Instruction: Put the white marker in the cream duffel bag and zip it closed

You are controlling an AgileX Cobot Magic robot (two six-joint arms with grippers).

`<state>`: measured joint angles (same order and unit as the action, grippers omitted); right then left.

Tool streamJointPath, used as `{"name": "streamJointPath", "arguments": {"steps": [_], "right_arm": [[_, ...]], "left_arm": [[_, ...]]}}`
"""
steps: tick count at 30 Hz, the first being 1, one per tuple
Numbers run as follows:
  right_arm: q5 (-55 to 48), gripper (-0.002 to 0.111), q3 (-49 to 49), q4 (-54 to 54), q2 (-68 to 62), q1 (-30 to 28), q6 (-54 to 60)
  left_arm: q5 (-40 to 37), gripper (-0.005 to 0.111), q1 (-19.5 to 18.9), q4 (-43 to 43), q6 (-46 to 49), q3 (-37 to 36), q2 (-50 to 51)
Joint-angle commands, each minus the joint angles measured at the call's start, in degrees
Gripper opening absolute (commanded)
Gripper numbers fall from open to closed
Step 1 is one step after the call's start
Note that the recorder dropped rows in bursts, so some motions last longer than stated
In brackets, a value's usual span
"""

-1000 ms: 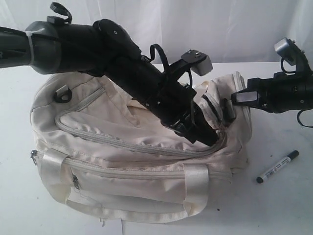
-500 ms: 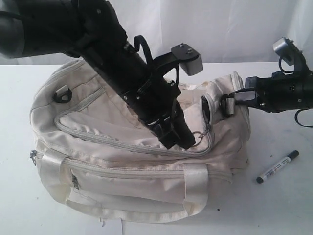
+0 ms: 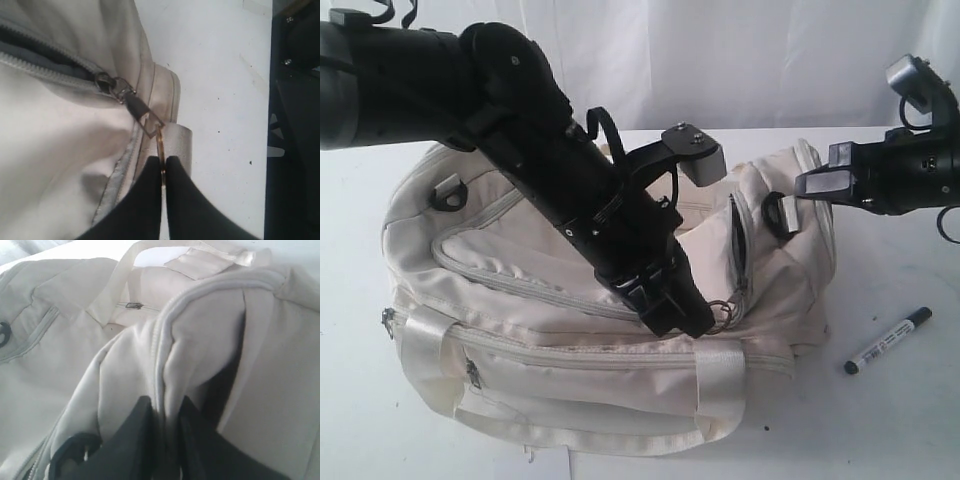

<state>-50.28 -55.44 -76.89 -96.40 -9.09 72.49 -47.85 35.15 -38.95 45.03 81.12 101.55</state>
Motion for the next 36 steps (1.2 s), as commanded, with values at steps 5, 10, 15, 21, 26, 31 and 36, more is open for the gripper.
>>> {"name": "streamJointPath", "arguments": {"steps": [5,10,15,21,26,31,36], "right_arm": [[-0.35,0.054,-0.78,3.21,1.92,-0.61,-2.21],[2.94,0.066,-0.78,5.94,7.62,-0.61,-4.83],[-2.56,0.065,-0.78,10.19,14.69,1.98,-11.33],[3.14,0.065,-0.78,24.36,15.0,11.74,-24.17],[6.7,0.065,-0.78,29.55,14.92,15.39,-29.73],[10.39,0.065,-0.78,29.64,14.79,18.28,-30.12],[11.07,0.065,-0.78,30.99,11.73,20.03,-32.14]], "left_arm": [[-2.75,0.0,0.43,-2.15,-0.14,-0.67,-0.92],[-2.15,0.0,0.43,-2.13,-0.14,-0.67,-0.92],[-0.24,0.0,0.43,-2.47,0.11,-0.67,-0.92],[0.62,0.0,0.43,-3.25,0.11,-0.67,-0.92],[1.88,0.0,0.43,-4.75,0.34,-0.67,-0.92],[3.29,0.0,0.43,-5.57,1.08,-0.67,-0.92],[3.5,0.0,0.43,-5.7,1.46,-0.67,-0.92]]}}
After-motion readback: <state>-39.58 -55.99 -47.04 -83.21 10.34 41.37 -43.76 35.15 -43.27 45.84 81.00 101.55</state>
